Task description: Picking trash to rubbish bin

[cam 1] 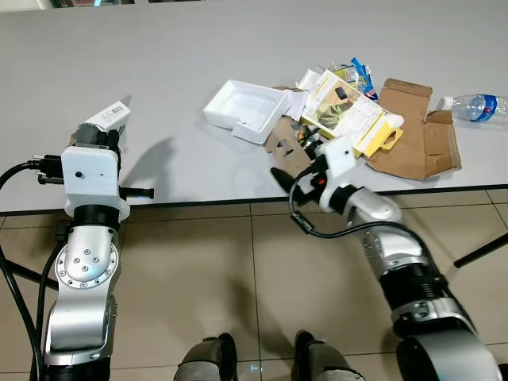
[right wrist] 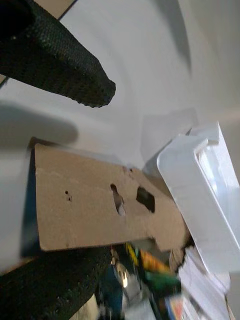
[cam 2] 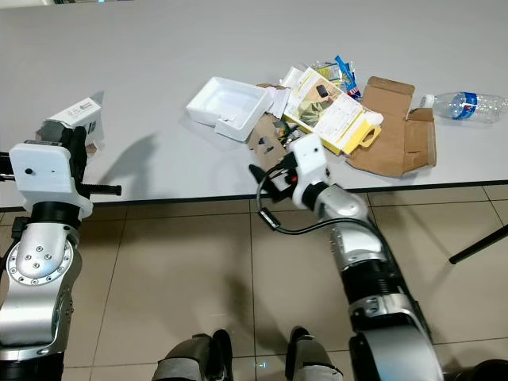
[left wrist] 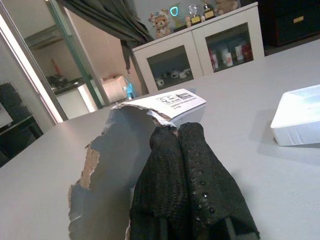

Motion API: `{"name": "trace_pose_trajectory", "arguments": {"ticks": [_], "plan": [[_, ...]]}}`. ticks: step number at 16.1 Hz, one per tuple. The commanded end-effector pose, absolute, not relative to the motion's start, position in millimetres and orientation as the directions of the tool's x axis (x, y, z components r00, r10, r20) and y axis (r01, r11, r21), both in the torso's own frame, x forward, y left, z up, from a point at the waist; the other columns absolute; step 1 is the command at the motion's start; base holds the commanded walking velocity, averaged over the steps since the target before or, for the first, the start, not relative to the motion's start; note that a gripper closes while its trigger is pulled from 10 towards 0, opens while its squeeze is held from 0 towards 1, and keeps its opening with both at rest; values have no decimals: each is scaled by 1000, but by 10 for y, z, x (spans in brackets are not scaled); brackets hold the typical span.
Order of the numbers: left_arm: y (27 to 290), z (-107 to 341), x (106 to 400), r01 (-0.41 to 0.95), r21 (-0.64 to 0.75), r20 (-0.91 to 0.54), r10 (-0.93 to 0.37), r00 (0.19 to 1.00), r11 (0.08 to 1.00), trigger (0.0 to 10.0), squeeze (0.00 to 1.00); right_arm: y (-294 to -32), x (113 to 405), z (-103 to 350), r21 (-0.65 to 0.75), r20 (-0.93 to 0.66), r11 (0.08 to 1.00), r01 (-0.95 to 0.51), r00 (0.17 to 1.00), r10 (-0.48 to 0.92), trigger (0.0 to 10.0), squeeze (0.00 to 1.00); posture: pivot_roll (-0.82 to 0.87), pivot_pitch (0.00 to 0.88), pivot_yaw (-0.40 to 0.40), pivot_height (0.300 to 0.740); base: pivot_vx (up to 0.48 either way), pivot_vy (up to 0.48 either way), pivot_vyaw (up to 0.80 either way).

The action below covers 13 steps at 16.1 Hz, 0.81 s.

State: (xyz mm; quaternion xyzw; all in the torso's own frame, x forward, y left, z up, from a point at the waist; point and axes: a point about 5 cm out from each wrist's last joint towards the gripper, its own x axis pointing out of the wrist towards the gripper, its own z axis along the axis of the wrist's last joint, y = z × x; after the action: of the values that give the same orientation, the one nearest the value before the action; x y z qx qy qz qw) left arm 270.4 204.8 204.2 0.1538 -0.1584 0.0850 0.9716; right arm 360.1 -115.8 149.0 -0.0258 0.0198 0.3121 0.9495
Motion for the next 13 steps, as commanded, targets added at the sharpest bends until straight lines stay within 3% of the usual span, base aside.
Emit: {"name": "trace_pose_trajectory", "arguments": {"ticks": [1, 3, 4, 5, 6, 13], "plan": [[2062, 2073, 2680, -213, 275, 338, 113, 934, 937, 0, 0, -1132, 3600, 1482, -18, -49, 794, -608, 793, 607, 10000, 0, 14, 203, 74, 740, 0, 0, 0], [2075, 2077, 2678, -213, 277, 334, 114, 936, 937, 0, 0, -1047, 3576, 1441, 10, -48, 772, -636, 771, 635, 10000, 0, 20, 205, 77, 740, 0, 0, 0], [2079, 2078, 2677, -212, 277, 332, 114, 937, 937, 0, 0, -998, 3570, 1428, 29, -44, 760, -650, 759, 650, 7451, 0, 24, 206, 77, 740, 0, 0, 0], [2079, 2079, 2676, -211, 276, 331, 114, 937, 938, 0, 0, -980, 3568, 1428, 34, -38, 756, -653, 755, 654, 4078, 0, 24, 206, 77, 740, 0, 0, 0], [2077, 2080, 2675, -212, 276, 330, 115, 937, 938, 0, 0, -966, 3566, 1431, 45, -31, 752, -658, 752, 659, 0, 0, 24, 206, 77, 740, 0, 0, 0], [2086, 2088, 2671, -212, 277, 326, 116, 938, 937, 0, 0, -1018, 3582, 1419, 49, -19, 779, -626, 779, 627, 0, 0, 30, 209, 80, 740, 0, 0, 0]]}}
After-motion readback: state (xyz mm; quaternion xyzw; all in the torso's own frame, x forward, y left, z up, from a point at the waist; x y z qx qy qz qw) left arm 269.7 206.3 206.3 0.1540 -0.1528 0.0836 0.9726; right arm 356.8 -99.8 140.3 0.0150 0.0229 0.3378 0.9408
